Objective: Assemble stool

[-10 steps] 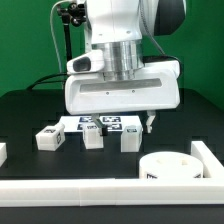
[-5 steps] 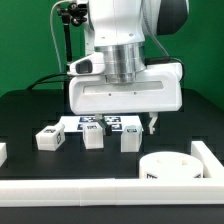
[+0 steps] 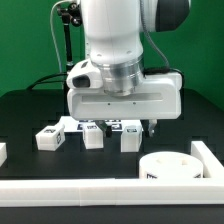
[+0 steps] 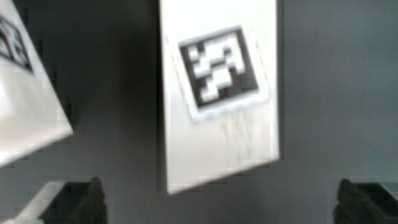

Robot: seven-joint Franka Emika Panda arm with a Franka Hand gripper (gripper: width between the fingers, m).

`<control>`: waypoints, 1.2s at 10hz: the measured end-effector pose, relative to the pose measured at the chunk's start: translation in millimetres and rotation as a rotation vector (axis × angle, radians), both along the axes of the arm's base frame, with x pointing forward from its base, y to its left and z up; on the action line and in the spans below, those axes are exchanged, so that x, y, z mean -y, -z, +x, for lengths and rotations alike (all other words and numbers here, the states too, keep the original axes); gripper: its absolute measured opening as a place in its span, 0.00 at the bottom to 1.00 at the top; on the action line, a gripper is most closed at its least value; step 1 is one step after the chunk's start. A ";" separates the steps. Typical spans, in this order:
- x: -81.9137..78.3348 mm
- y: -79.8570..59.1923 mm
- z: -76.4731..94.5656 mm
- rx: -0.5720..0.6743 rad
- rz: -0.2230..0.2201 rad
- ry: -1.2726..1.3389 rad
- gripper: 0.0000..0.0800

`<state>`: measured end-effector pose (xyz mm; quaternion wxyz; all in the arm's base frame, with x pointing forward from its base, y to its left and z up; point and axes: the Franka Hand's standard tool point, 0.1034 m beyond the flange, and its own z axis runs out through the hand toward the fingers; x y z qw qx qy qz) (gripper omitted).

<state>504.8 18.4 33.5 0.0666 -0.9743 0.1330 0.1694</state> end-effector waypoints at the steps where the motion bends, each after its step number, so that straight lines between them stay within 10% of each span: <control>1: 0.2 0.2 0.3 -0.064 0.017 -0.004 0.81; 8: -1.7 11.2 -15.5 -0.547 0.136 -0.054 0.81; 12: -5.9 27.2 -21.7 -0.619 0.150 -0.065 0.81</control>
Offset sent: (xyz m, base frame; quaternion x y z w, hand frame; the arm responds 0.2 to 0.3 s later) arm -0.0024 -0.0036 -0.0094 -0.0277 -0.1946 0.0164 0.9804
